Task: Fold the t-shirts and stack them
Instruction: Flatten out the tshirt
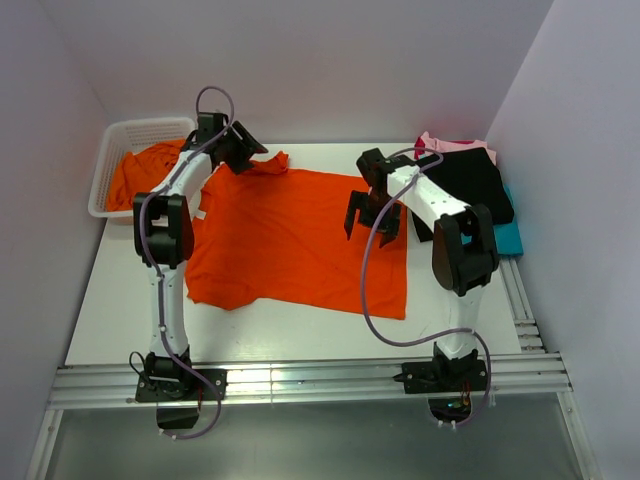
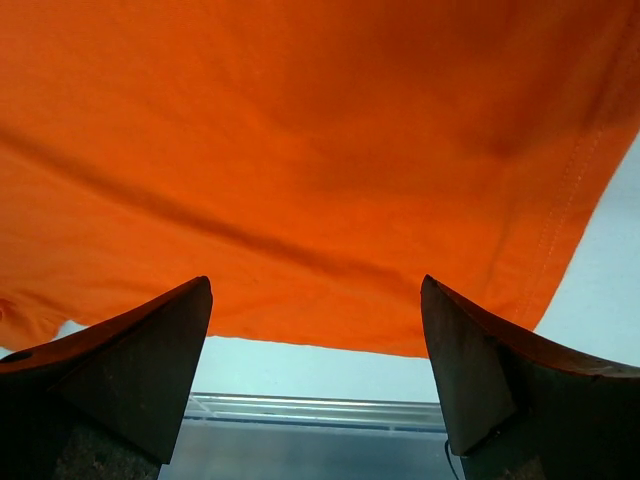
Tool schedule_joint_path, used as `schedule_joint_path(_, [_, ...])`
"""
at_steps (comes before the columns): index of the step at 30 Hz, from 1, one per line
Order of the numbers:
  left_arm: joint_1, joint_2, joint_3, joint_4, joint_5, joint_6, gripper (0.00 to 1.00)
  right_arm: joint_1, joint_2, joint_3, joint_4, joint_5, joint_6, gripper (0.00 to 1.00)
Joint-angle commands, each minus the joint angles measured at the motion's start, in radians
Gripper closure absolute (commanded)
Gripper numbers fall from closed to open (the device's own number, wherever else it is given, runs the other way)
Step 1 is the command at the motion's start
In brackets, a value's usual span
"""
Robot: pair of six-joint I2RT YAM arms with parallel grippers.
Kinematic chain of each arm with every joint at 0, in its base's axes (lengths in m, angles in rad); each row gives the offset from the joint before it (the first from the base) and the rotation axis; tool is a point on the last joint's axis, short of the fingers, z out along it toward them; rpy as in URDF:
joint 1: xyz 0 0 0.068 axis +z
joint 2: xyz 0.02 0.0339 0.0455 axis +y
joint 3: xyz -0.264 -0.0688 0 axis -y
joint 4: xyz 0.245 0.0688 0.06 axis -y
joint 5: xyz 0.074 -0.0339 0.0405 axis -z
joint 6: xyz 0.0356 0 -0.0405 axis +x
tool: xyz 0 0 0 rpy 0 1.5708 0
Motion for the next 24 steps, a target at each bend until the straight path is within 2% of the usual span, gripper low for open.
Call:
schedule_joint_path(1, [0.014,-0.022,0.093,0.07,-0.074,-0.077,0.31,0.001,-0.074,-0.008,0.043,-0.029,-0.032,0.08])
schedule_joint_path(3, [-0.008,0.036,0.212,-0.016,-0.106,-0.07,0.29,0.001,-0.089,-0.047,0.057,-0.037,-0.038,0.08])
schedule_joint_path(4, [-0.014,0.104,0.32,-0.041,-0.095,-0.086,0.28,0.001,-0.104,-0.059,0.065,-0.048,-0.044,0.08])
schedule_joint_path(6, [-0.014,0.15,0.382,-0.091,-0.075,-0.112,0.29,0.0,-0.118,-0.093,0.072,-0.054,-0.05,0.08])
schedule_joint_path(11, [-0.023,0.098,0.17,0.031,-0.097,-0.136,0.29,-0.002,-0.155,-0.145,0.094,-0.071,-0.08,0.08])
schedule_joint_path(17, [-0.064,0.238,0.346,-0.018,-0.02,-0.131,0.29,-0.017,-0.175,-0.2,0.124,-0.083,-0.106,0.08])
schedule_joint_path(21, [-0.087,0.224,0.288,0.06,-0.003,-0.171,0.29,-0.025,-0.17,-0.226,0.141,-0.091,-0.116,0.09])
schedule_joint_path(24, [-0.087,0.251,0.31,0.064,0.014,-0.182,0.29,-0.028,-0.164,-0.225,0.138,-0.088,-0.127,0.09])
